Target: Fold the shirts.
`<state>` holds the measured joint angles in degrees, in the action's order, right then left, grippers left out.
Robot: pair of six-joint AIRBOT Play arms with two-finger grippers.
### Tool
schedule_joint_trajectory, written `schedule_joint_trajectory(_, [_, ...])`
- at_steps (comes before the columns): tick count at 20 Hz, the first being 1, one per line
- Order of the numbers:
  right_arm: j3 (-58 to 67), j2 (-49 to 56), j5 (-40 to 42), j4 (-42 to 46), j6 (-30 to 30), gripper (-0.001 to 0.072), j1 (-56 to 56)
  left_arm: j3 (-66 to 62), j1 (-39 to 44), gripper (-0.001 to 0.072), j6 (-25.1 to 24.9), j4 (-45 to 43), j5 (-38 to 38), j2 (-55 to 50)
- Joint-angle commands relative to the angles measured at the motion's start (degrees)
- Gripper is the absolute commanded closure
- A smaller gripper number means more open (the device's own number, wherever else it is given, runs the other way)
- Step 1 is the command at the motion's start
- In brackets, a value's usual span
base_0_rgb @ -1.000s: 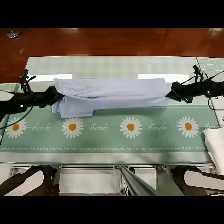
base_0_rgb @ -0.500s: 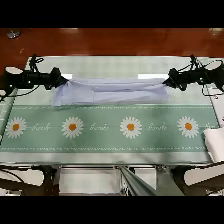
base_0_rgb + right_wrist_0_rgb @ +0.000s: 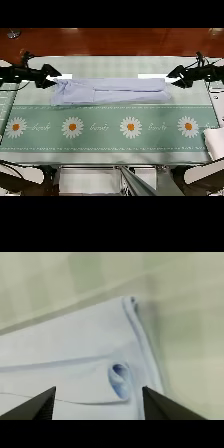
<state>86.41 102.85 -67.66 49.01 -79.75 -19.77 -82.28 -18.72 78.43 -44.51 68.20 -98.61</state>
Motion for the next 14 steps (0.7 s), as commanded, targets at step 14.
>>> schedule_joint_trajectory(14, [1.0,8.0,-6.0,-4.9,0.8,0.0156,5.3,22.7,7.2,0.0008,0.2,-9.5,-17.4,28.5])
